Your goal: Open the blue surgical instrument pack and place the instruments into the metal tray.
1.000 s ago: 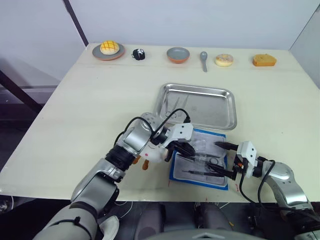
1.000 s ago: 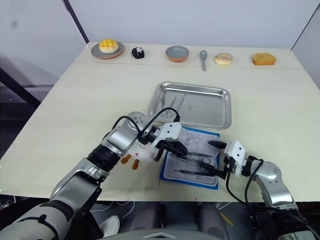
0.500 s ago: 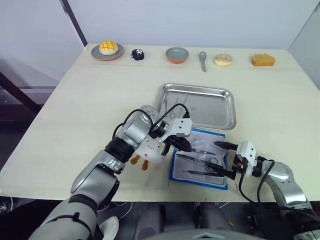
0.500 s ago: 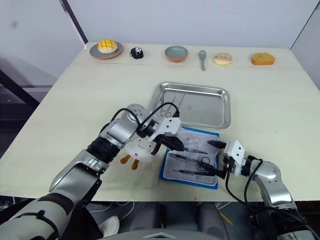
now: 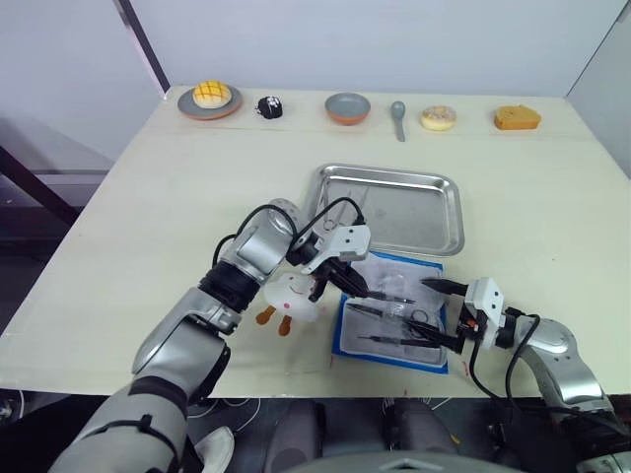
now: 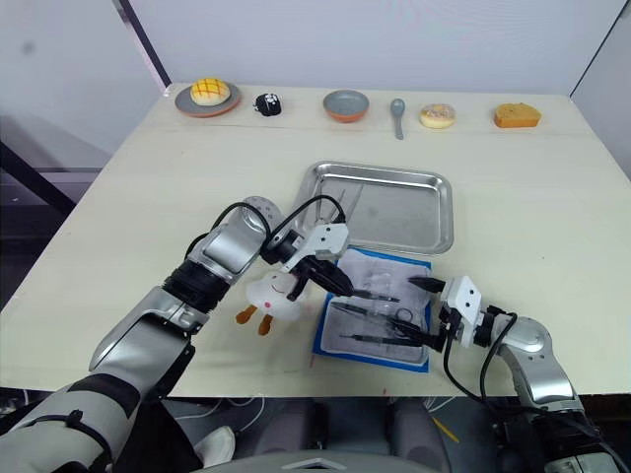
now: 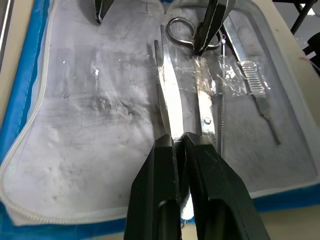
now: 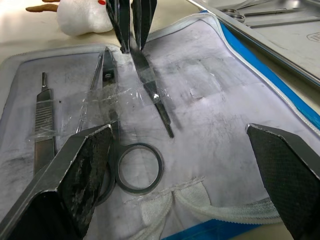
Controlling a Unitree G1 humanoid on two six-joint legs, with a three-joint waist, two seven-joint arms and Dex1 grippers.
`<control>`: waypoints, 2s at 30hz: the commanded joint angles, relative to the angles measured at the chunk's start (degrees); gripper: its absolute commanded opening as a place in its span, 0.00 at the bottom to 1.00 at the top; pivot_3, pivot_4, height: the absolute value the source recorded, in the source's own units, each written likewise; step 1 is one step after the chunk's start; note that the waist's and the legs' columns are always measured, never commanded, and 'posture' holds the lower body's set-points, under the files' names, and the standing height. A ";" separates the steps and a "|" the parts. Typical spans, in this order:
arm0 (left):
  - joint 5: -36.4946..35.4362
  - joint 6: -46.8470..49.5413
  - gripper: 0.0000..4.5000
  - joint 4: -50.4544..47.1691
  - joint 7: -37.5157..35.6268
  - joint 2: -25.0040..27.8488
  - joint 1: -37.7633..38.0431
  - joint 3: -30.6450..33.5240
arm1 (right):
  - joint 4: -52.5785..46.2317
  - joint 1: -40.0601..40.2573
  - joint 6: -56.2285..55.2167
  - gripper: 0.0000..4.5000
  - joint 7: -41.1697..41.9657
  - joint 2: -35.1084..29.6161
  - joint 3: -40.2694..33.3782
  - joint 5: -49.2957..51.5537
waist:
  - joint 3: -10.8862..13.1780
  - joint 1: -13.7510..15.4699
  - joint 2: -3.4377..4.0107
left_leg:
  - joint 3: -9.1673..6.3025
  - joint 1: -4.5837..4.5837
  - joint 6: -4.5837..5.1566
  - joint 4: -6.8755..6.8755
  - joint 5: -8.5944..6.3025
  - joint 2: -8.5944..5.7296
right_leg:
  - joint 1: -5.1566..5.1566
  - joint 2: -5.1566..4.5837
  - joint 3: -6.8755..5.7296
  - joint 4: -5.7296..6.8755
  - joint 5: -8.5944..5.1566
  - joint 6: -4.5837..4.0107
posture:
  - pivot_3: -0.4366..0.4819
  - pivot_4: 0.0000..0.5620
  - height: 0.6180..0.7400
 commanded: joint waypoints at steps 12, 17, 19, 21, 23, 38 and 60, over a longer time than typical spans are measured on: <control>-5.13 0.87 0.03 -5.19 -3.18 8.16 -4.04 -3.41 | 4.51 0.94 1.07 1.00 -0.45 0.51 1.67 -2.63 | 0.00 -0.26 -0.01 | -0.26 0.00 0.00 0.00 0.00 0.01 | 0.00 0.00 0.00 0.02 0.00 0.00 | 0.48 0.27 0.94; -7.42 -0.72 0.03 -5.27 -3.18 12.21 -5.30 -5.39 | 4.70 0.84 1.01 1.00 -0.31 0.53 1.70 -2.64 | 0.01 -0.27 -0.02 | -0.31 0.00 0.00 0.00 0.00 0.01 | 0.00 0.01 0.02 0.02 0.00 0.00 | 0.48 0.27 0.94; -8.38 -1.10 0.03 -5.19 -3.18 13.37 -5.87 -5.94 | 4.73 0.83 0.99 1.00 -0.28 0.51 1.70 -2.64 | 0.01 -0.26 -0.02 | -0.32 0.00 0.00 0.00 0.00 0.01 | 0.00 0.02 0.03 0.02 0.00 0.00 | 0.48 0.27 0.94; -9.88 -1.94 0.03 -5.09 -3.18 15.77 -6.85 -6.58 | 4.82 0.76 0.93 1.00 -0.20 0.46 1.70 -2.65 | 0.01 -0.26 -0.03 | -0.31 0.00 0.00 0.00 0.00 0.01 | 0.00 0.02 0.03 0.02 0.00 0.00 | 0.48 0.27 0.94; -11.19 -2.83 0.03 -4.93 -3.18 17.73 -7.69 -7.32 | 4.87 0.71 0.89 1.00 -0.14 0.42 1.69 -2.63 | 0.02 -0.31 -0.03 | -0.31 0.00 0.00 0.00 0.00 0.01 | 0.00 0.02 0.04 0.02 0.00 0.00 | 0.48 0.27 0.94; -20.93 -1.24 0.03 3.34 0.73 17.54 -13.37 -0.72 | 5.29 0.52 0.70 1.00 0.38 0.25 1.87 -2.60 | 0.04 -0.11 -0.14 | -0.31 -0.01 0.01 0.04 0.00 0.01 | 0.00 0.09 0.13 0.02 0.00 0.00 | 0.48 0.27 0.94; -13.17 17.53 0.03 -3.52 58.78 -14.33 -4.41 21.49 | 4.08 1.93 1.22 1.00 1.14 -0.48 1.54 -2.25 | 0.05 0.01 -0.19 | -0.34 -0.07 -0.20 0.06 0.12 -0.04 | -0.03 0.11 0.38 0.04 0.02 0.03 | 0.48 0.27 0.94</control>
